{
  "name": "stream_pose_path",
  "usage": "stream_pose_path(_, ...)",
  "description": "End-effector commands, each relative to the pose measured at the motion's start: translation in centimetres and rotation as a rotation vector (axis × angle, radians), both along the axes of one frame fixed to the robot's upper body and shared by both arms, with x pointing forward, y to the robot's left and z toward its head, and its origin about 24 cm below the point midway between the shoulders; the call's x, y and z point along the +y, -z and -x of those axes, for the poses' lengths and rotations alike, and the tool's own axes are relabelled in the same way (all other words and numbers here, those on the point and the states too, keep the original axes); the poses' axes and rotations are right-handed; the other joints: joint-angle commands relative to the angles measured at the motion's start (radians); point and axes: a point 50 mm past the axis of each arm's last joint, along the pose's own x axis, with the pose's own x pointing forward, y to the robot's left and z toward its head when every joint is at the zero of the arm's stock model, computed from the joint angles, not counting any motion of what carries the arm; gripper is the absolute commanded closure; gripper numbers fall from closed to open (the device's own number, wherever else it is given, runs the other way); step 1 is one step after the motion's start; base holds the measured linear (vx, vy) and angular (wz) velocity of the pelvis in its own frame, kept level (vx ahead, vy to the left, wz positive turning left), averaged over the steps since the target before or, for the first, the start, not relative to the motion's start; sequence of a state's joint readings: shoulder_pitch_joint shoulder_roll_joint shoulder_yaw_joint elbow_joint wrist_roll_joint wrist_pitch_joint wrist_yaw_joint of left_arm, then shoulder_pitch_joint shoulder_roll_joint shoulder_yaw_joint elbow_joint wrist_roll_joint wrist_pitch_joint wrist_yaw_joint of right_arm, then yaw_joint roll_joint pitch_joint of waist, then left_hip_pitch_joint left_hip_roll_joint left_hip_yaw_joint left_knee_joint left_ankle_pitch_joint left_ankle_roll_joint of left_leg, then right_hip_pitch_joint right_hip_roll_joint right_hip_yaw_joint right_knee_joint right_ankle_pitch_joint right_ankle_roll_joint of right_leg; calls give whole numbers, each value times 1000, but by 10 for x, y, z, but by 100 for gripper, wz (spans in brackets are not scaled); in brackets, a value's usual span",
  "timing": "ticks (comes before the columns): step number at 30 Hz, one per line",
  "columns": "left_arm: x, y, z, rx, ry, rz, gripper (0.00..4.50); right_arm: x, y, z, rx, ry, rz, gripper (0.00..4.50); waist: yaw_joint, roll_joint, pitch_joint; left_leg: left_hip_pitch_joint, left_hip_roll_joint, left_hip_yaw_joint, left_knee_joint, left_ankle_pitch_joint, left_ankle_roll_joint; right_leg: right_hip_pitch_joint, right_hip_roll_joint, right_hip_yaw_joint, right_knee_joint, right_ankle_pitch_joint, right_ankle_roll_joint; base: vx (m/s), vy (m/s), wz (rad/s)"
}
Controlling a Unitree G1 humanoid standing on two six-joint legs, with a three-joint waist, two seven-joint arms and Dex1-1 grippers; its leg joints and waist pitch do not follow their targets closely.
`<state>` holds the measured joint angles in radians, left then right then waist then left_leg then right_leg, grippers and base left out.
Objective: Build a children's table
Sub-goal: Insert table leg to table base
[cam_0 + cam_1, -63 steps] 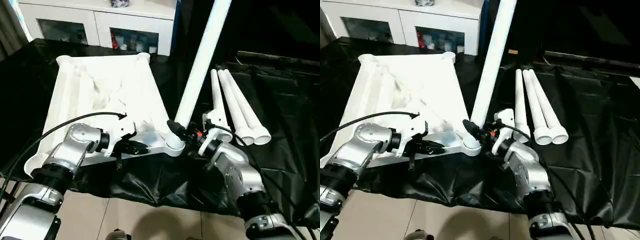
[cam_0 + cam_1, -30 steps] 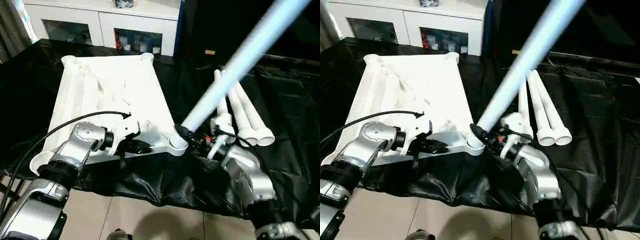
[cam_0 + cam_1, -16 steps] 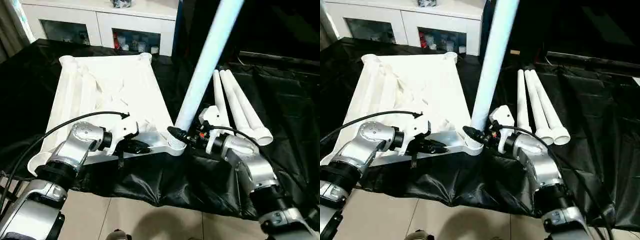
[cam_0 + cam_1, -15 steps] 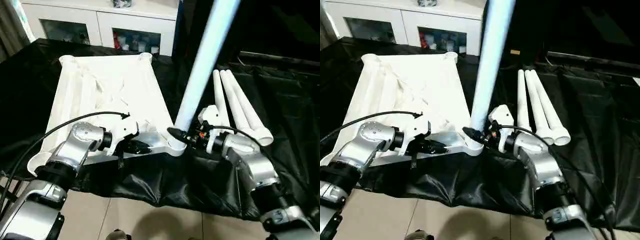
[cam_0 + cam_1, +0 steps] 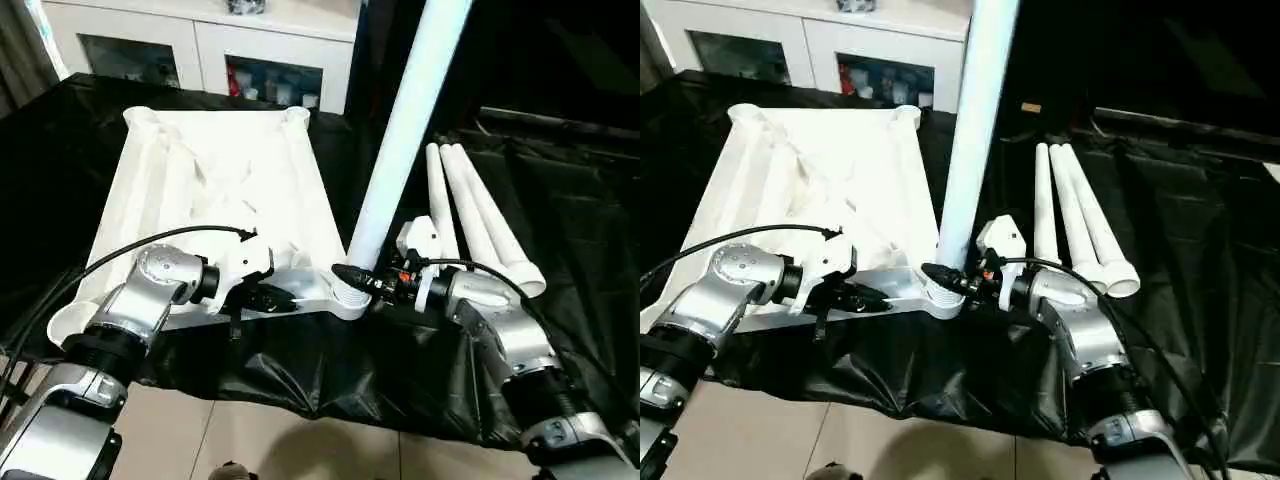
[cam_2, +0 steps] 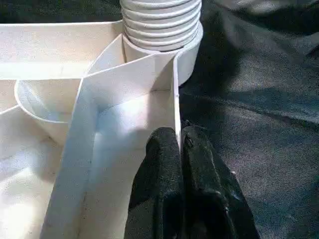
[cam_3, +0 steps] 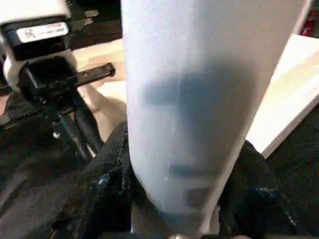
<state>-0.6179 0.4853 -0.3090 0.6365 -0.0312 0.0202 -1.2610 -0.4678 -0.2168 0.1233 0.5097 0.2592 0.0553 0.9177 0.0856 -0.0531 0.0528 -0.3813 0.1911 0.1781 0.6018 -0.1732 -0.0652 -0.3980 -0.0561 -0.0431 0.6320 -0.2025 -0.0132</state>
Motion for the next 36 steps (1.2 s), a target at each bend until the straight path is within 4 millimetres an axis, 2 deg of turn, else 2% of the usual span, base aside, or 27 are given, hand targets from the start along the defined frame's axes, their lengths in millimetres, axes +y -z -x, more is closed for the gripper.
stream_pose_path(1, -6, -14, -5, -57, 26, 19, 450, -15, 21, 3, 119, 115, -3, 263, -5, 21, -58, 30, 48, -15, -85, -289, -23, 34, -89, 49, -86, -234, -206, 0, 0, 0)
stream_pose_path(2, -6, -14, -5, -57, 25, 20, 450, -16, 21, 3, 119, 123, -14, 263, -6, 18, -57, 29, 48, -15, -86, -290, -24, 34, -87, 49, -87, -234, -203, 0, 0, 0)
stream_pose_path(3, -6, -14, -5, -57, 20, 22, 450, -18, 19, 4, 115, 144, -37, 263, -5, 24, -58, 30, 48, -16, -87, -294, -28, 34, -87, 49, -85, -229, -204, 0, 0, 0)
stream_pose_path(5, -7, -14, -5, -56, 19, 24, 450, -20, 20, 6, 114, 156, -49, 263, -4, 23, -59, 30, 49, -15, -87, -288, -28, 35, -86, 49, -85, -205, -205, 0, 0, 0)
stream_pose_path(6, -7, -13, -5, -55, 18, 26, 450, -23, 21, 9, 114, 180, -63, 263, -1, 34, -60, 30, 48, -16, -87, -279, -30, 36, -86, 49, -81, -180, -208, 0, 0, 0)
stream_pose_path(7, -7, -13, -5, -55, 18, 26, 450, -23, 21, 9, 114, 182, -63, 264, -2, 27, -62, 30, 48, -15, -87, -277, -30, 36, -84, 47, -80, -157, -213, 0, 0, 0)
stream_pose_path(9, -8, -12, -5, -54, 17, 25, 450, -25, 23, 12, 115, 207, -75, 264, -2, 31, -61, 28, 47, -14, -87, -271, -28, 37, -84, 47, -80, -137, -220, 0, 0, 0)
stream_pose_path(15, -10, -10, -5, -54, 15, 23, 450, -24, 29, 24, 110, 231, -76, 264, -1, 38, -58, 30, 46, -15, -89, -305, -31, 36, -85, 49, -87, -189, -211, 0, 0, 0)
stream_pose_path(20, -12, -9, -6, -55, 18, 19, 450, -13, 28, 29, 80, 174, -1, 264, -2, 36, -58, 29, 47, -17, -90, -300, -33, 35, -84, 48, -86, -195, -204, 0, 0, 0)
stream_pose_path(22, -14, -9, -6, -55, 22, 18, 450, -6, 26, 29, 74, 126, 32, 264, -4, 30, -57, 28, 46, -15, -90, -299, -30, 35, -84, 49, -88, -205, -199, 0, 0, 0)
stream_pose_path(24, -14, -9, -6, -55, 24, 19, 450, -3, 26, 28, 72, 114, 40, 264, -3, 32, -56, 28, 46, -16, -90, -301, -30, 35, -86, 50, -89, -218, -197, 0, 0, 0)
stream_pose_path(25, -14, -9, -6, -56, 27, 19, 450, 0, 25, 26, 70, 90, 54, 264, -5, 22, -56, 27, 47, -14, -89, -302, -28, 35, -86, 50, -90, -227, -193, 0, 0, 0)
stream_pose_path(28, -14, -10, -5, -56, 31, 16, 450, 4, 25, 24, 81, 61, 71, 264, -7, 28, -55, 26, 46, -16, -90, -295, -27, 35, -85, 49, -89, -236, -192, 0, 0, 0)
stream_pose_path(29, -13, -10, -4, -55, 39, 11, 450, 10, 26, 20, 105, -16, 121, 264, -10, 11, -55, 25, 47, -15, -88, -297, -23, 35, -86, 49, -89, -246, -191, 0, 0, 0)
stream_pose_path(30, -13, -10, -4, -55, 39, 11, 450, 10, 26, 20, 105, -16, 121, 264, -9, 17, -55, 25, 45, -17, -88, -293, -22, 36, -88, 49, -88, -256, -192, 0, 0, 0)
stream_pose_path(32, -13, -10, -3, -49, 50, 7, 450, 12, 27, 18, 115, -65, 153, 264, -10, 18, -53, 28, 47, -16, -88, -303, -24, 31, -89, 50, -92, -288, -184, 0, 0, 0)
stream_pose_path(34, -13, -11, -2, -47, 60, 5, 450, 13, 27, 17, 127, -93, 161, 264, -9, 10, -54, 27, 48, -16, -89, -300, -25, 31, -89, 50, -93, -289, -179, 0, 0, 0)
stream_pose_path(36, -12, -11, 0, -41, 71, 3, 450, 13, 28, 16, 137, -112, 163, 264, -9, 14, -56, 28, 50, -17, -90, -290, -23, 31, -88, 49, -88, -257, -187, 0, 0, 0)
